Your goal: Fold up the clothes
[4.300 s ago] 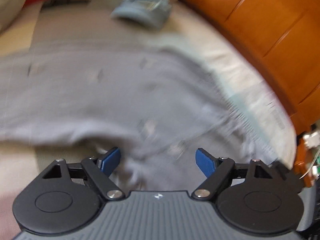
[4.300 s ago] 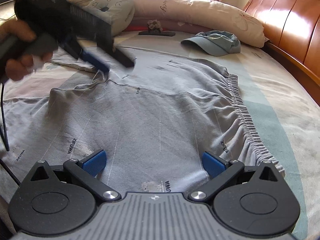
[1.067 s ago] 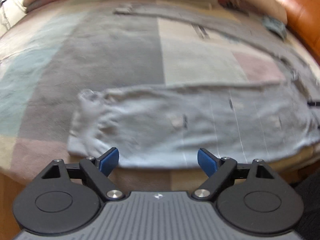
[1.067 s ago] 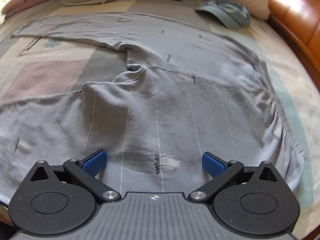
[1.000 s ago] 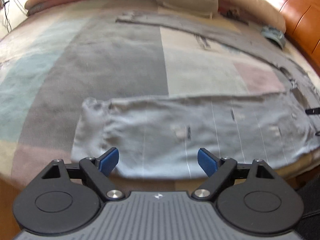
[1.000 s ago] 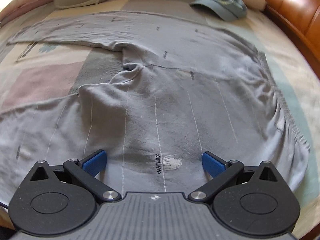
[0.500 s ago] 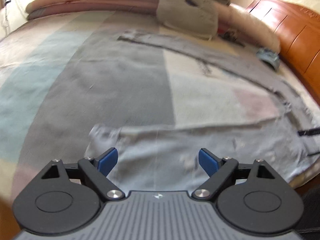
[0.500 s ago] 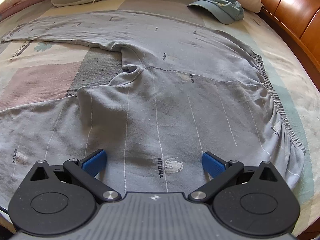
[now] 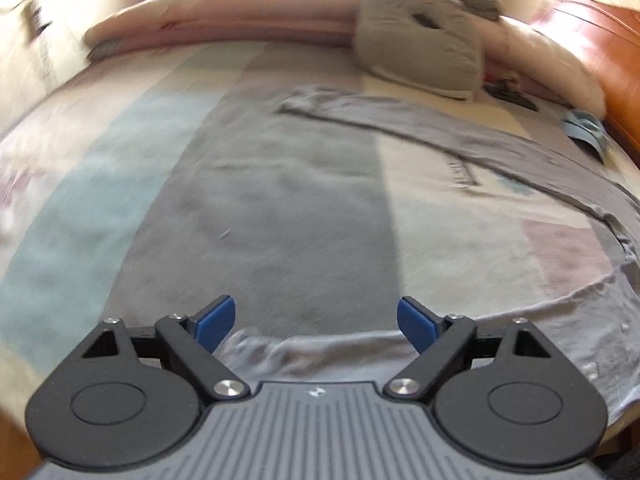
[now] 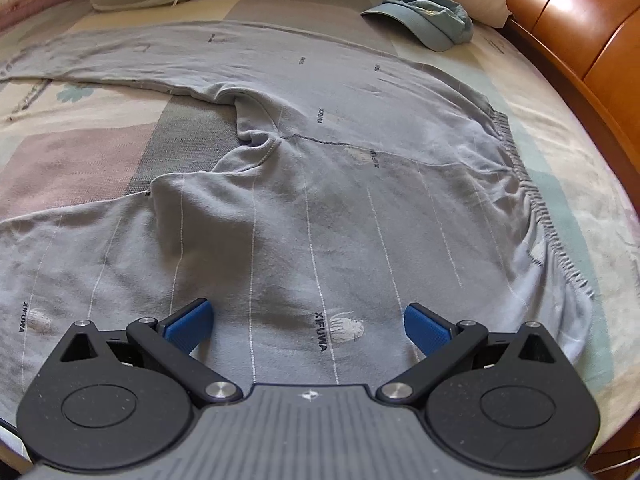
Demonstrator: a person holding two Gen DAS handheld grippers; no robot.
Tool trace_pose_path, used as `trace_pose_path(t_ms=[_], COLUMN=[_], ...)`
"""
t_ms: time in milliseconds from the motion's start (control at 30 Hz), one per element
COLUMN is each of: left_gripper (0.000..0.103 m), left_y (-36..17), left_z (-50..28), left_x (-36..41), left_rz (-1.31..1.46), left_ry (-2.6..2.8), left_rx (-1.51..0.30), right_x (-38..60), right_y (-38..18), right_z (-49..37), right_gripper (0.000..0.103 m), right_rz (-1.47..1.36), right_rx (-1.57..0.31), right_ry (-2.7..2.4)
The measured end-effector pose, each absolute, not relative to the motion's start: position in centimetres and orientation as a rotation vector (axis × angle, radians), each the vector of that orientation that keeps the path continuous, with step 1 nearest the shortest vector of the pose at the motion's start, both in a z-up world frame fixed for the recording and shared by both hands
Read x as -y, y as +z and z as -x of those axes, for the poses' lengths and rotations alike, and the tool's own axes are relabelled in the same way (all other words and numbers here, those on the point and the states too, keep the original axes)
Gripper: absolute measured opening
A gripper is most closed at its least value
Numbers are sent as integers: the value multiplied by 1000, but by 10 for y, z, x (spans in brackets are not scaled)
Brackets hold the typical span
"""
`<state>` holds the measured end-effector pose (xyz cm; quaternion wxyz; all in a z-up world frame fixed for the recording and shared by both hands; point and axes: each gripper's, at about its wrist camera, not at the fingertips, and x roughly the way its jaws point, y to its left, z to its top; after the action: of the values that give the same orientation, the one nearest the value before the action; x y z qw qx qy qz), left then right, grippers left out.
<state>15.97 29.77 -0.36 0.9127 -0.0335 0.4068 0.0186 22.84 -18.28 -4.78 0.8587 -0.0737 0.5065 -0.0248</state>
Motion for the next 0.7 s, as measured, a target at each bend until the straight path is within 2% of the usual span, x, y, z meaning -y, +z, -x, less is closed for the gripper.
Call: trace_pose_path(t_ms=[300, 700], left_gripper=[89, 89], left_y=[-3, 2], left_z=[-198, -208], left_x=[-231, -197], left_rz=[-41, -46], left_ry=[-191, -212], left_rx=[-857, -875], right_x=[173, 191], right_y=[-27, -29], right_z=[-210, -195], right_gripper=[103, 103], right_rz=[176, 104], right_rx=[-1048, -996], right_ry=[-31, 6])
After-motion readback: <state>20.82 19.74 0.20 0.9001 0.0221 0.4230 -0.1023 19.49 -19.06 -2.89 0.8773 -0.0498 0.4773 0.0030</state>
